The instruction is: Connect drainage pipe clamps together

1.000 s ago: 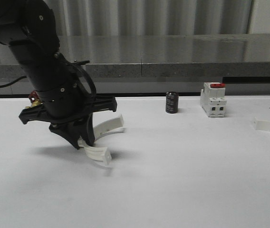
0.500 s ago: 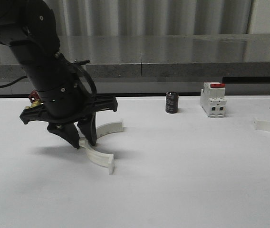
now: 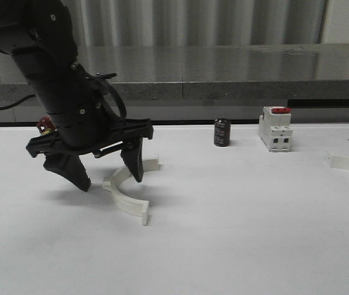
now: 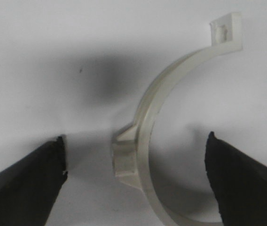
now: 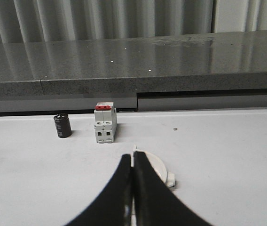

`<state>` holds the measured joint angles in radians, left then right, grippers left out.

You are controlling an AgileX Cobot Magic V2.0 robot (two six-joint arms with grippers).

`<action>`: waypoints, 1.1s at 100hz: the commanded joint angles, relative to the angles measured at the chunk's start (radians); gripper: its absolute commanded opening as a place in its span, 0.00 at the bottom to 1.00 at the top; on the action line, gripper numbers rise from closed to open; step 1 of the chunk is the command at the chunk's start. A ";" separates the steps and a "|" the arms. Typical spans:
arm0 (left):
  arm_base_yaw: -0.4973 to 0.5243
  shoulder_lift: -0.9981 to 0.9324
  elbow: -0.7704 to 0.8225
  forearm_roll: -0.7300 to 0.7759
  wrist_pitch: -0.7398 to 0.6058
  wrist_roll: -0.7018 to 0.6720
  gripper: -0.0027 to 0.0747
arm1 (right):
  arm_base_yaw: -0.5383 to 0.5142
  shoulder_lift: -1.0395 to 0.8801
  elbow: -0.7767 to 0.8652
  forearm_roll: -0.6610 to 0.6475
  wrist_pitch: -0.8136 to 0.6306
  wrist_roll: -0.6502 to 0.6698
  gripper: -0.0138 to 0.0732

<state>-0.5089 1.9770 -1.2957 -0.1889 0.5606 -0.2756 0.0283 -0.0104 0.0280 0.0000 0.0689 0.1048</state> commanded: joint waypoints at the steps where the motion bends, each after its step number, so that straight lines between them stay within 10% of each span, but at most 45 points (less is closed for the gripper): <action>1: -0.003 -0.104 -0.022 0.015 -0.023 -0.002 0.81 | 0.002 -0.020 -0.016 0.000 -0.080 -0.007 0.08; 110: 0.430 -1.332 0.606 0.217 -0.136 0.133 0.80 | 0.002 -0.020 -0.016 0.000 -0.080 -0.007 0.08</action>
<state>-0.0821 0.7342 -0.7105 0.0344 0.5125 -0.1439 0.0283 -0.0104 0.0280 0.0000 0.0689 0.1048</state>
